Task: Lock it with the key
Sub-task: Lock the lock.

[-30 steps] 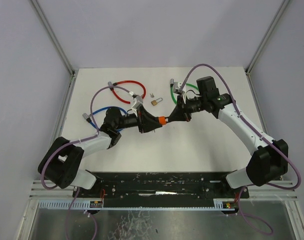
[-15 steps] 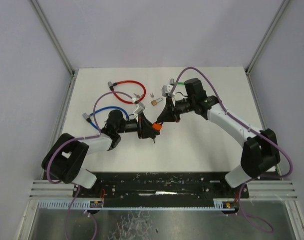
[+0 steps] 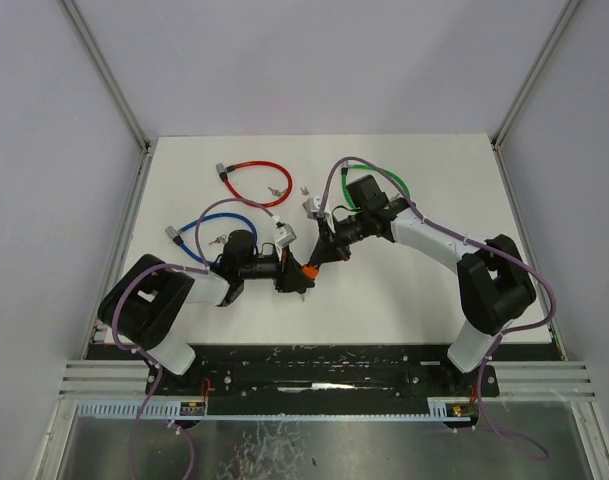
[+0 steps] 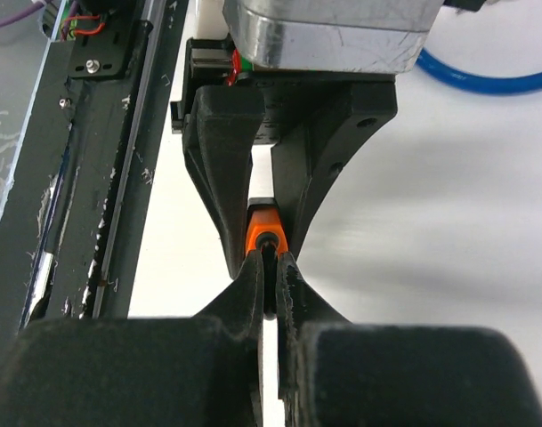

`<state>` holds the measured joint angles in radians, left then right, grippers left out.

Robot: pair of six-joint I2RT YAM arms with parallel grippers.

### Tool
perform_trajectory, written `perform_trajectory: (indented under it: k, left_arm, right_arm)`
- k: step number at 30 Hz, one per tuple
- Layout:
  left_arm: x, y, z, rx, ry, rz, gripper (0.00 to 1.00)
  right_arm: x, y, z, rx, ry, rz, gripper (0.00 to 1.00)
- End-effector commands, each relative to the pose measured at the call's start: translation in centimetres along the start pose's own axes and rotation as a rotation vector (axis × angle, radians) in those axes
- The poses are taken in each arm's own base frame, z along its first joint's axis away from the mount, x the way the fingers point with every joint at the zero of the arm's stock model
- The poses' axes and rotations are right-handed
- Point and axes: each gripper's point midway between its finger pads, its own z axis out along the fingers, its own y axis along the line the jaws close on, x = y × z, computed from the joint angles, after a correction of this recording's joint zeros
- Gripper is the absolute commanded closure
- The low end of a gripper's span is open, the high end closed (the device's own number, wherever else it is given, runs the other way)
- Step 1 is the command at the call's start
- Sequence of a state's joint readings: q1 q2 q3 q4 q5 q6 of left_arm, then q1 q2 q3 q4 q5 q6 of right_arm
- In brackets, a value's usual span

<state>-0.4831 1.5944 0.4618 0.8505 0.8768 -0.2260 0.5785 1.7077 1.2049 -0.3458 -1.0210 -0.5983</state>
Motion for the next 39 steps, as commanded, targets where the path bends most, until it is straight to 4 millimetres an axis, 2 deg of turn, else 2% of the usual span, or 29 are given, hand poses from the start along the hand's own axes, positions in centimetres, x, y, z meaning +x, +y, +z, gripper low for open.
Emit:
perform_trajectory:
  k: [1, 5, 14, 24, 39]
  left_arm:
    - [-9.9, 1.3, -0.3, -0.096, -0.284, 0.379, 1.00]
    - [-9.8, 2.5, -0.6, -0.132, -0.273, 0.407, 1.00]
    - [-7.6, 4.2, 0.0, -0.134, -0.238, 0.368, 1.00]
    - [-7.0, 5.6, -0.1, -0.142, -0.222, 0.345, 1.00]
    - [-6.5, 6.9, -1.3, -0.160, -0.238, 0.326, 1.00]
  right_arm:
    - [7.2, 5.3, 2.6, -0.143, 0.200, 0.234, 1.00]
    - [9.1, 5.5, 3.5, -0.142, 0.242, 0.271, 1.00]
    - [9.8, 5.1, 5.2, -0.115, 0.189, 0.271, 1.00]
    - [11.1, 7.0, 6.7, -0.191, 0.221, 0.282, 1.00]
    - [15.1, 9.6, 9.0, -0.289, 0.301, 0.411, 1.00]
